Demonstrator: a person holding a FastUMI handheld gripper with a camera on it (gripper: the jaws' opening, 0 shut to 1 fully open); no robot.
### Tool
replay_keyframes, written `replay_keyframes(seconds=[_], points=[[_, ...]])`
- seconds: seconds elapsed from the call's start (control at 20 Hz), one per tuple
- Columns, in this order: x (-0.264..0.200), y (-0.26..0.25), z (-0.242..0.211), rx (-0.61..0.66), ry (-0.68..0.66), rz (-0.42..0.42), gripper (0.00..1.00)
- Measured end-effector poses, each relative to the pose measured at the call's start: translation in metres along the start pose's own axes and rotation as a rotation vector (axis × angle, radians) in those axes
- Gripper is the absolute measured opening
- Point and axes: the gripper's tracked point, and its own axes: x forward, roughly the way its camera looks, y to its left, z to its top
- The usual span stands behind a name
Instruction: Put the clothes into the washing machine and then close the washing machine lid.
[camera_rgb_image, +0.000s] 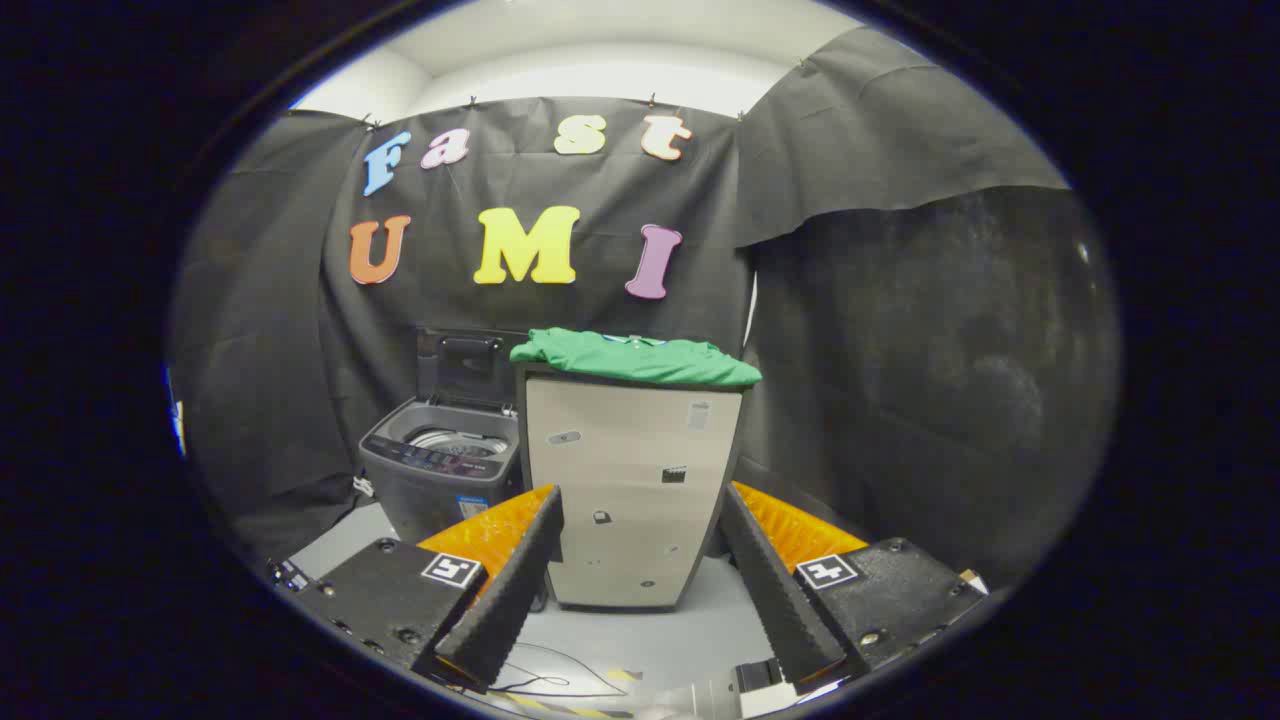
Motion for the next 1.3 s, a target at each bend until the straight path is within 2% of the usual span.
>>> replay_keyframes(seconds=[1.0,1.3], points=[[-0.001,-0.001,0.012,0.045,0.003,-0.024,1.00],[0.008,-0.001,0.046,0.035,-0.026,-0.055,1.00]])
